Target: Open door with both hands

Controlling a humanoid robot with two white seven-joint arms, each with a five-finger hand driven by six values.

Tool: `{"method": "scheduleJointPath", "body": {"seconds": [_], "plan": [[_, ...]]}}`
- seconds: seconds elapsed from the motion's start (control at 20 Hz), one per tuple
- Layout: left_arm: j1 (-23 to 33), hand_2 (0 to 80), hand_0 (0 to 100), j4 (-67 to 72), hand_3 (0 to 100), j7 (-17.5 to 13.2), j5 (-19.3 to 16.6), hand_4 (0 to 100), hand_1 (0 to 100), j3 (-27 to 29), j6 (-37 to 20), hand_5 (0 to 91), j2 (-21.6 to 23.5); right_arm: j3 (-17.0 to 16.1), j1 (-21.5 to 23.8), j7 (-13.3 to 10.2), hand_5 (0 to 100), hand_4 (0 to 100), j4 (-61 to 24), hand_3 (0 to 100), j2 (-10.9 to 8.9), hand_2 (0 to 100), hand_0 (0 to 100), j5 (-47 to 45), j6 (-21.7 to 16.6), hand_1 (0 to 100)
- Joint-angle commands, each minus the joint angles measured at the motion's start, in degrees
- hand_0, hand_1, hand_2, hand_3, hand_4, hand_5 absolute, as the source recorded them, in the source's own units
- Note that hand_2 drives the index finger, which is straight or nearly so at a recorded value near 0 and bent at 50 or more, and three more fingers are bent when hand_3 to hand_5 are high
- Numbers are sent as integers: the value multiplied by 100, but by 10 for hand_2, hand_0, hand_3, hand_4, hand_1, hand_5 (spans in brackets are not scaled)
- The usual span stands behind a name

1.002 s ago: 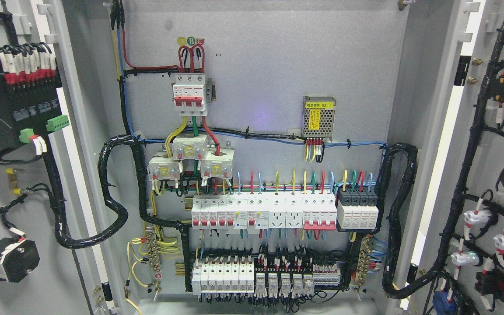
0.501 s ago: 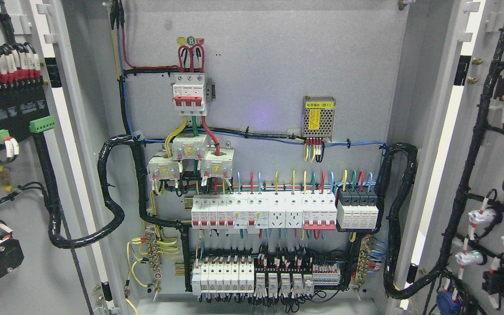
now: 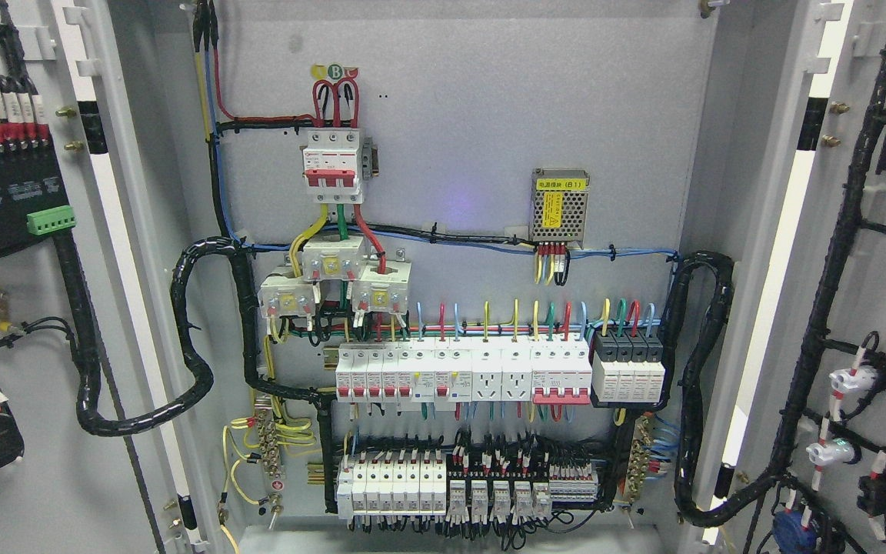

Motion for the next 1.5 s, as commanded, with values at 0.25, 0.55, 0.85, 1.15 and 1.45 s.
{"method": "scheduleJointPath", "body": {"seconds": [0.25, 0.55, 0.85, 1.15, 1.45], "plan": [[-433, 0, 0, 1397, 0, -4, -11, 0, 0, 256, -1471, 0, 433, -297, 93, 4, 0, 0, 177, 0, -50, 0, 386, -341, -111, 0], [-802, 0, 0, 2065, 0, -4, -55, 0, 0, 203, -1471, 0, 504, -350, 93, -4, 0, 0, 344, 0, -164, 0, 386, -368, -120, 0], [-978, 0, 0, 2365, 0, -4, -73, 0, 0, 186, -1471, 0, 504, -438, 84, 4, 0, 0, 431, 0, -226, 0, 386, -403, -120, 0], [-1005, 0, 0, 2286, 0, -4, -82, 0, 0, 151, -1471, 0, 504, -544, 76, 4, 0, 0, 484, 0, -323, 0, 386, -561, -120, 0], [-935, 0, 0, 1804, 0, -4, -29, 0, 0, -87, -1471, 0, 495, -544, 76, 4, 0, 0, 484, 0, -323, 0, 386, -561, -146, 0]]}}
